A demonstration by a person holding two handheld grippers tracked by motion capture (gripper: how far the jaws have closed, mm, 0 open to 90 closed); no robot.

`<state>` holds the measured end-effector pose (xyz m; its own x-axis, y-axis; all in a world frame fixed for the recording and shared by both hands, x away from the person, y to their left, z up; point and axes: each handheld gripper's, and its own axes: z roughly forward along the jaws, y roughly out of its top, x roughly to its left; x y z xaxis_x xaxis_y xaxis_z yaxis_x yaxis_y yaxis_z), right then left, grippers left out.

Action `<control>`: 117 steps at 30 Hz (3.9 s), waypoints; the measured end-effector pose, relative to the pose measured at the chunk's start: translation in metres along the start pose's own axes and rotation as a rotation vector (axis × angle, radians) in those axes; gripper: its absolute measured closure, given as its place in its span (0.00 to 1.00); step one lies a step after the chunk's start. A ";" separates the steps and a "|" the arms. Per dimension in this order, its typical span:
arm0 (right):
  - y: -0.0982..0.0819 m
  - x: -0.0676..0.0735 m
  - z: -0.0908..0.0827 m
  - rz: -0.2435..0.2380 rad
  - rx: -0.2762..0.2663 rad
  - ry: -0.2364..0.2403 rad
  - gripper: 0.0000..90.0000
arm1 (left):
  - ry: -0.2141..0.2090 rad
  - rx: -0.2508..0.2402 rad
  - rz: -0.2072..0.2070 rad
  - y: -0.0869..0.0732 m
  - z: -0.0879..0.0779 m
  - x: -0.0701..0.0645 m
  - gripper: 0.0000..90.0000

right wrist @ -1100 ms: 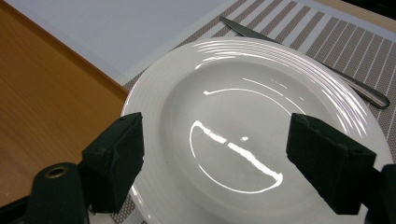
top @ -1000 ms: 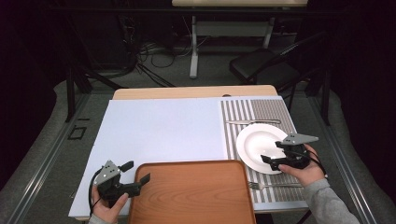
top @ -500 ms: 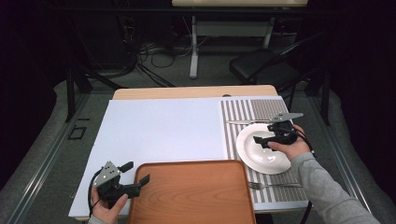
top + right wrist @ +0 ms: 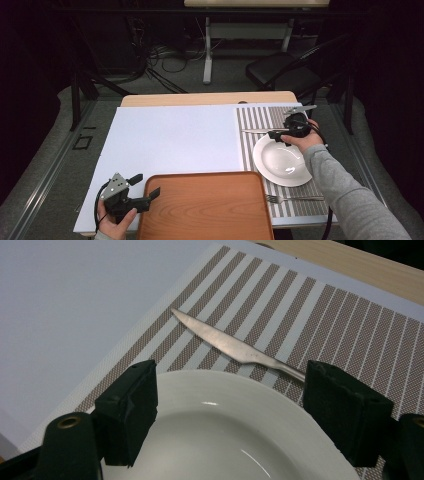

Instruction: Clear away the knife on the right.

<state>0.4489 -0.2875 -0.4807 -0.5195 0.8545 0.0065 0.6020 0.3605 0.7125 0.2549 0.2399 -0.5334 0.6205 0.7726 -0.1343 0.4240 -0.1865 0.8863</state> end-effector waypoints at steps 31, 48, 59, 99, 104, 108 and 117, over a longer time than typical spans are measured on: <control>0.043 -0.025 0.041 -0.377 0.180 -0.090 0.33 | 0.003 -0.002 -0.005 -0.001 -0.001 0.004 0.19; 0.069 -0.017 0.046 -0.815 0.307 -0.133 0.37 | 0.000 -0.002 0.010 -0.001 0.000 0.004 0.19; 0.074 -0.019 0.056 -0.907 0.381 -0.074 0.41 | 0.003 -0.001 0.017 -0.001 0.001 0.005 0.19; 0.046 -0.032 0.093 -1.015 0.578 0.057 0.69 | 0.021 -0.003 0.021 -0.003 0.001 0.006 0.19; 0.044 -0.032 0.095 -1.008 0.576 0.062 0.73 | 0.019 -0.002 0.023 -0.003 0.001 0.006 0.19; 0.042 -0.033 0.099 -1.021 0.574 0.067 0.75 | 0.020 0.000 0.019 -0.003 0.001 0.006 0.19; 0.040 -0.035 0.101 -1.023 0.627 0.089 0.80 | 0.021 -0.005 0.020 -0.003 0.001 0.006 0.19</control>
<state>0.5525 -0.2647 -0.5229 -0.9537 0.0463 -0.2971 0.0638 0.9967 -0.0494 0.2583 0.2448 -0.5378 0.6145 0.7816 -0.1070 0.4084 -0.1992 0.8908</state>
